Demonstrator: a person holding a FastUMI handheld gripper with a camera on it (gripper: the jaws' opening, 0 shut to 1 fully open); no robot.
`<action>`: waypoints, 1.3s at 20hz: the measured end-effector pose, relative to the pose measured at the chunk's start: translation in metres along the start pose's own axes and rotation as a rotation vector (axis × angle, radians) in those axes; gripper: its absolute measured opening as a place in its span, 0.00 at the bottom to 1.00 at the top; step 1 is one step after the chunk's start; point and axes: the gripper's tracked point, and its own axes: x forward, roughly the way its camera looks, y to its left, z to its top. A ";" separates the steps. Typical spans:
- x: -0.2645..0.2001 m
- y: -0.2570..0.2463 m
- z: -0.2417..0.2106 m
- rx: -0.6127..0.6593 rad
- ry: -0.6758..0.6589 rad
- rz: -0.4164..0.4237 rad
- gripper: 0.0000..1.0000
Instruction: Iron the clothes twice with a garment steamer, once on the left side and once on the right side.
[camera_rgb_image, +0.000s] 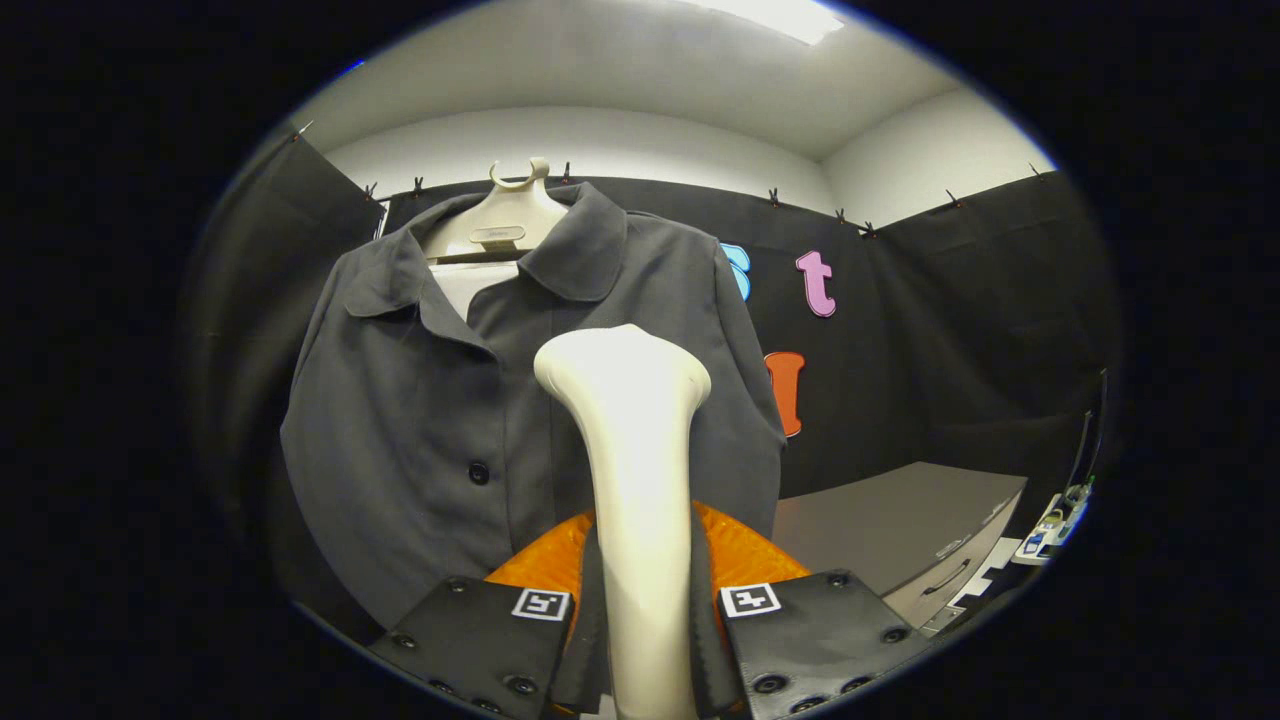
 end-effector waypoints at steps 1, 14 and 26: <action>0.000 0.000 -0.006 0.000 0.013 0.003 0.41; -0.022 -0.017 -0.082 -0.052 0.126 -0.008 0.41; -0.070 -0.032 -0.186 -0.086 0.305 0.020 0.41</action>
